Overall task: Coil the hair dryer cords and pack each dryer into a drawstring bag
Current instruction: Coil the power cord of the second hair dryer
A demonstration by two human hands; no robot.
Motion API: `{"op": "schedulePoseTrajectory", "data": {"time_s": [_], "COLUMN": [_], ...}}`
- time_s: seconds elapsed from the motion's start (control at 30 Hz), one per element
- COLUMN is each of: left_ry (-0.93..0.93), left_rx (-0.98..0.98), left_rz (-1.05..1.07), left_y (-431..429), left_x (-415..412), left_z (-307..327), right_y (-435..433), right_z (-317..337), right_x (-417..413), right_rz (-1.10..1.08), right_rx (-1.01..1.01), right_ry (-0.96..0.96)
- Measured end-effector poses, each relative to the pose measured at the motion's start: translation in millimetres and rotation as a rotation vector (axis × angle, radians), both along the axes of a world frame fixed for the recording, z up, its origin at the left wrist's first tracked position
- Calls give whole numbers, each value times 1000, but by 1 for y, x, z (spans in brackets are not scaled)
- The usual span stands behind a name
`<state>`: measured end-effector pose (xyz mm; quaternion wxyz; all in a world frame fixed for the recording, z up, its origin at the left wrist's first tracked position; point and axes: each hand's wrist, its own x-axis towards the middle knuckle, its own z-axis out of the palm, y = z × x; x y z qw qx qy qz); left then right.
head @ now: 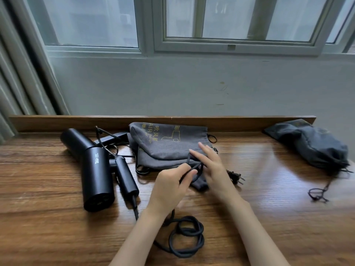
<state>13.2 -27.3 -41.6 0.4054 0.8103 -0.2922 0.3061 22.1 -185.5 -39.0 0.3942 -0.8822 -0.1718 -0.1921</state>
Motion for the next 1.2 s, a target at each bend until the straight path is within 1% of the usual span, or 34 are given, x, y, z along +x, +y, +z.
{"op": "schedulePoseTrajectory", "data": {"time_s": [0.1, 0.17, 0.2, 0.23, 0.27, 0.33, 0.37, 0.4, 0.43, 0.5, 0.57, 0.6, 0.63, 0.7, 0.77, 0.8, 0.83, 0.9, 0.93, 1.0, 1.03, 1.07, 1.1, 1.13, 1.17, 1.2], "left_ry": [120, 267, 325, 365, 406, 499, 543, 581, 614, 695, 789, 820, 833, 846, 865, 872, 875, 878, 871, 838, 855, 930, 1041, 1130, 1157, 1131], "left_rx": [-246, -482, -598, -697, -779, -899, -920, -911, -890, -881, -913, -918, -909, -872, -827, -816, -818, -803, -737, -475, -357, -311, -321, -347, -376, -391], "left_rz": [-110, -148, -136, -111, -90, -99, -110, -108, -98, -115, -212, -267, -317, -421, -514, -557, -598, -601, -538, -374, -366, -412, -492, -574, -624, -624], "left_y": [0, -2, -1, 2, 6, 13, 13, 13, 11, 8, 8, 9, 10, 12, 13, 13, 14, 15, 16, 19, 21, 23, 24, 25, 27, 28], "left_x": [-2, -3, -1, 2, 5, 9, 11, 12, 12, 13, 13, 13, 13, 14, 12, 12, 11, 10, 11, 12, 13, 13, 12, 11, 10, 10], "left_z": [6, 9, 11, 12, 13, 13, 12, 12, 12, 11, 12, 13, 13, 11, 11, 11, 11, 11, 10, 9, 7, 5, 4, 3, 3, 3], "right_y": [-4, -3, -3, -6, -10, -25, -33, -41, -46, -49, -48, -46, -41, -23, -2, 7, 13, 16, 13, 1, -7, -14, -20, -24, -27, -29], "right_z": [-2, -4, -4, -4, -4, -2, -1, 0, -1, -5, -8, -6, -3, 7, 14, 14, 13, 11, 11, 15, 18, 20, 21, 21, 21, 21], "right_x": [1, 0, -1, 0, 1, 2, 2, 2, 3, 4, 4, 4, 2, -2, -9, -11, -12, -11, -9, -6, -5, -4, -3, -3, -4, -4], "right_rz": [98, 144, 114, 39, -83, -396, -541, -641, -689, -671, -589, -538, -469, -271, -9, 78, 117, 73, 9, -139, -200, -246, -290, -337, -386, -431], "right_rx": [30, 23, 43, 66, 80, 78, 85, 103, 112, 79, 5, -1, 36, 211, 335, 329, 286, 245, 289, 495, 645, 799, 922, 1000, 1049, 1086], "right_ry": [43, 130, 160, 153, 113, 21, -8, -20, -19, 37, 114, 124, 96, 14, 22, 32, 17, -55, -90, -119, -121, -116, -103, -85, -69, -61]}}
